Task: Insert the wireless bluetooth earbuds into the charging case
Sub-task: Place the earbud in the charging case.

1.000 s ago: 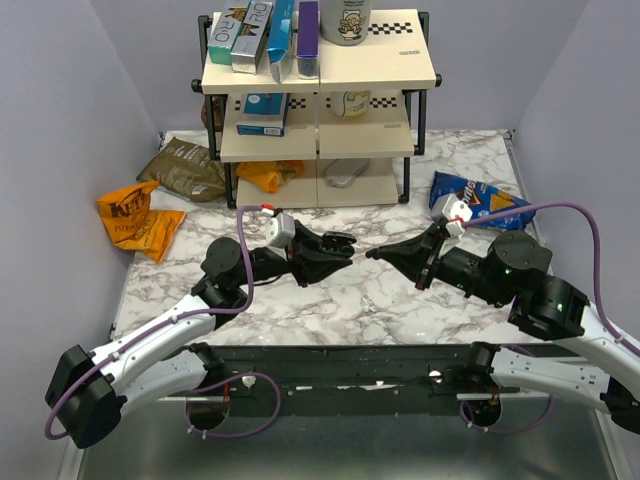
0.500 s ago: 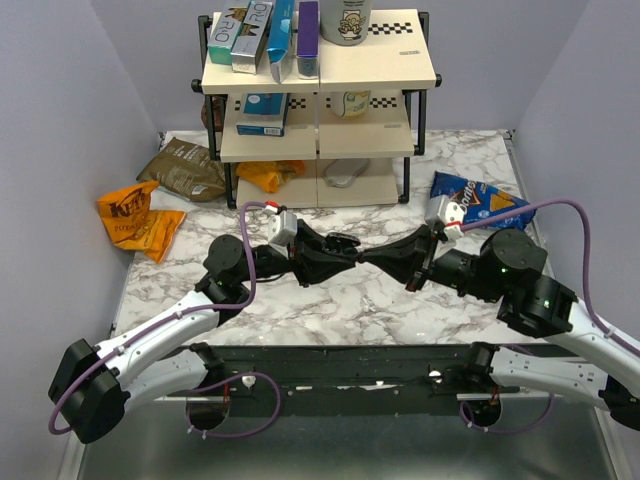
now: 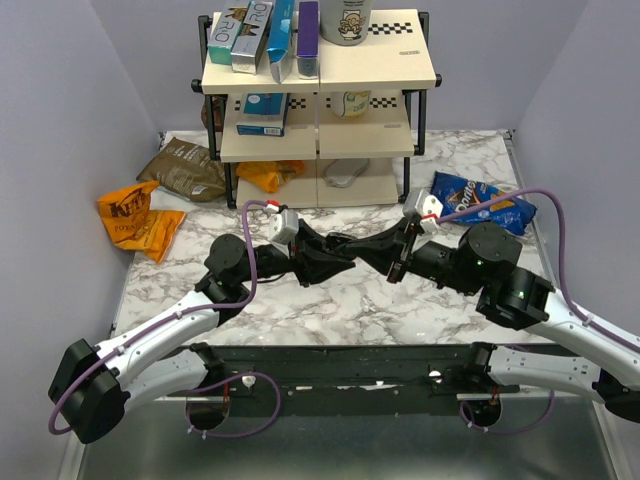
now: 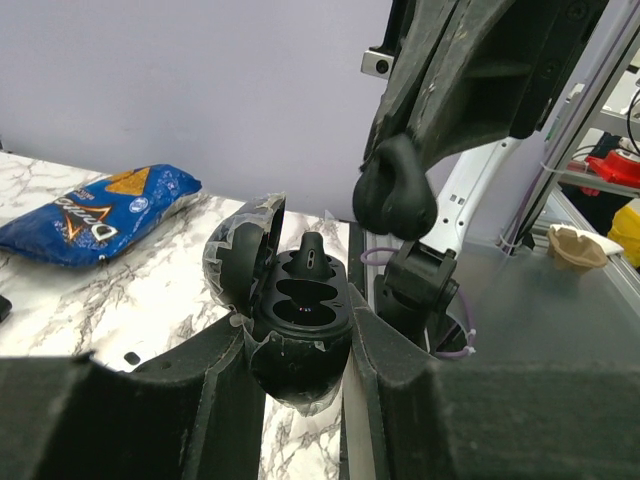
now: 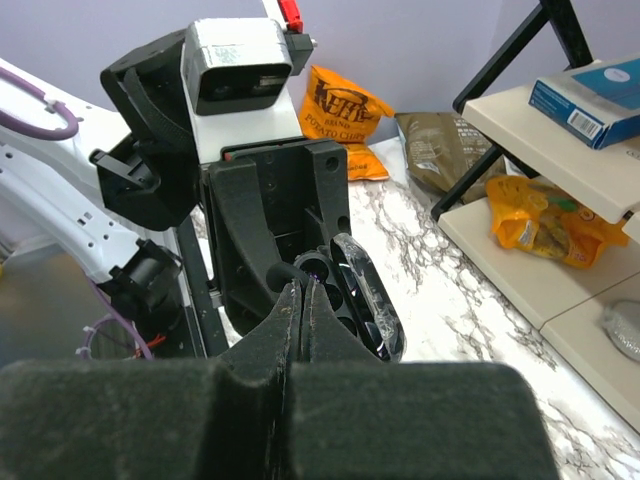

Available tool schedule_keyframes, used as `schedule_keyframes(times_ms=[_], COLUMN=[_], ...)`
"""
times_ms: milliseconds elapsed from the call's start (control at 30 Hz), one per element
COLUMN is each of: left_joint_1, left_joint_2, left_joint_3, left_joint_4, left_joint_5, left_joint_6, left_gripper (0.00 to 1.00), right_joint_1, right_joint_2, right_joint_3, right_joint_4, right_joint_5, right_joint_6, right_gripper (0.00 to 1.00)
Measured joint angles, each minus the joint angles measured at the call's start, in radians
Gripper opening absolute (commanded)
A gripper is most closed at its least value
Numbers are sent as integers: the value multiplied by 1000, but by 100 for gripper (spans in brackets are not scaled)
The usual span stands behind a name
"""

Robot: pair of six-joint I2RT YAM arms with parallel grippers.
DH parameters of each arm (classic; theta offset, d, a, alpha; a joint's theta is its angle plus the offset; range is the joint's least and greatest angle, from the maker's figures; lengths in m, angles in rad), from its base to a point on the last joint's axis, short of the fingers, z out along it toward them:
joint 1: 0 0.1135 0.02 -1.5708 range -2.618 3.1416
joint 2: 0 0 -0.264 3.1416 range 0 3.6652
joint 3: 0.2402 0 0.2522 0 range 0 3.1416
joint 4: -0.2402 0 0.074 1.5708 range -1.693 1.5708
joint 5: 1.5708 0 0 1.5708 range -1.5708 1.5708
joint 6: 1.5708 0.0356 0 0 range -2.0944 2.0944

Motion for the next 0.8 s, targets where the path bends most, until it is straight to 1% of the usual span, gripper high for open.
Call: schedule_keyframes(times_ms=[800], left_joint_1=[1], left_joint_2=[0], left_joint_3=[0], left_joint_4=[1], left_joint_5=[-3], left_joint_6=[-23], left_gripper=[0], right_joint_1=[6], right_joint_2=[72], right_joint_3=[-4], right_joint_4=[43], right_joint_5=[45], right_joint_6=[-40], right_gripper=[1])
